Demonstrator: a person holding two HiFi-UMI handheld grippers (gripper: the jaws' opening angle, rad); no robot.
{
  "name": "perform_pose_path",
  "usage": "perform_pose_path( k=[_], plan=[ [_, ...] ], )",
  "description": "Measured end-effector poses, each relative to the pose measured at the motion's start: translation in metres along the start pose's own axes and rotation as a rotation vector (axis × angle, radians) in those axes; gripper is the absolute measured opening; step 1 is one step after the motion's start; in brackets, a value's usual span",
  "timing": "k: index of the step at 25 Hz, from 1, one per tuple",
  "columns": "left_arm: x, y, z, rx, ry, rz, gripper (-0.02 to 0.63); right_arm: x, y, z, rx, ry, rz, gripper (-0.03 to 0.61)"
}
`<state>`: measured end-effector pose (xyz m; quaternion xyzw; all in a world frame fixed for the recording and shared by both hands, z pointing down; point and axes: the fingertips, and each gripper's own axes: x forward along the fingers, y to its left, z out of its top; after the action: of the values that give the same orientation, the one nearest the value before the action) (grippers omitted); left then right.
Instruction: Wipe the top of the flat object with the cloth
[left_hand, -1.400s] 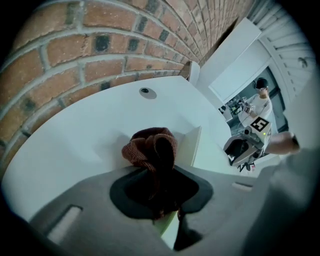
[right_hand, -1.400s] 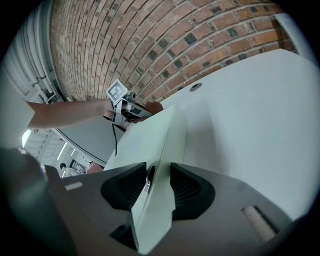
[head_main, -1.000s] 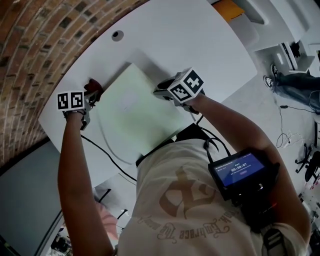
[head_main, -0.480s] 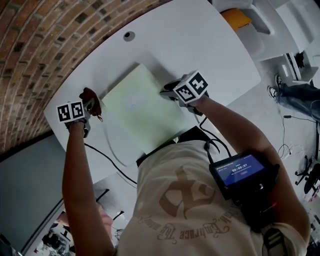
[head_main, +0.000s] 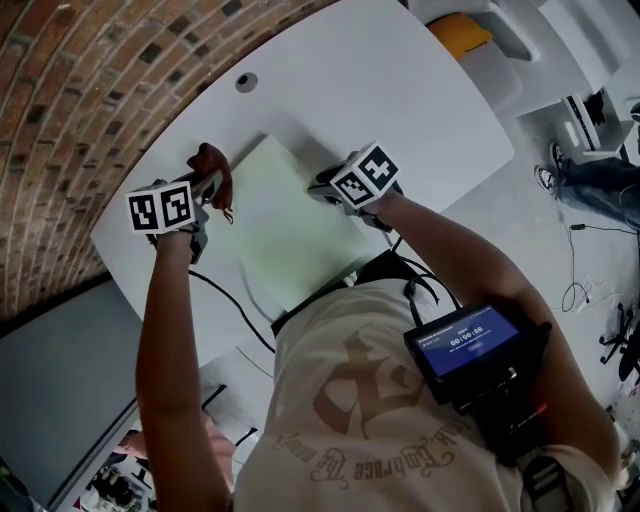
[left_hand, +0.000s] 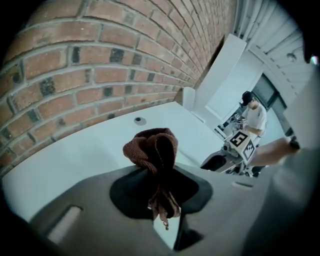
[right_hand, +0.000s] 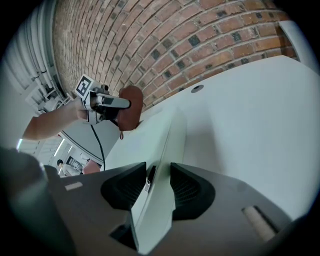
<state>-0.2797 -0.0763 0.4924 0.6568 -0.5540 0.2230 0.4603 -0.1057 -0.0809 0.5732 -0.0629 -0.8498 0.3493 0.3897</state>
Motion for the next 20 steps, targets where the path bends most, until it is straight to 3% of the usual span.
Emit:
perform_pose_path(
  k=[9, 13, 20],
  plan=[
    [0.082, -0.081, 0.026, 0.104, 0.069, -0.141, 0.078, 0.006, 0.001, 0.003, -0.007, -0.013, 0.007, 0.161],
    [0.105, -0.081, 0.022, 0.063, 0.087, -0.137, 0.078, 0.006, 0.001, 0.004, -0.016, -0.002, 0.005, 0.161],
    [0.093, -0.066, 0.008, 0.015, 0.093, -0.086, 0.078, 0.004, 0.002, 0.001, -0.009, -0.014, 0.010, 0.161]
  ],
)
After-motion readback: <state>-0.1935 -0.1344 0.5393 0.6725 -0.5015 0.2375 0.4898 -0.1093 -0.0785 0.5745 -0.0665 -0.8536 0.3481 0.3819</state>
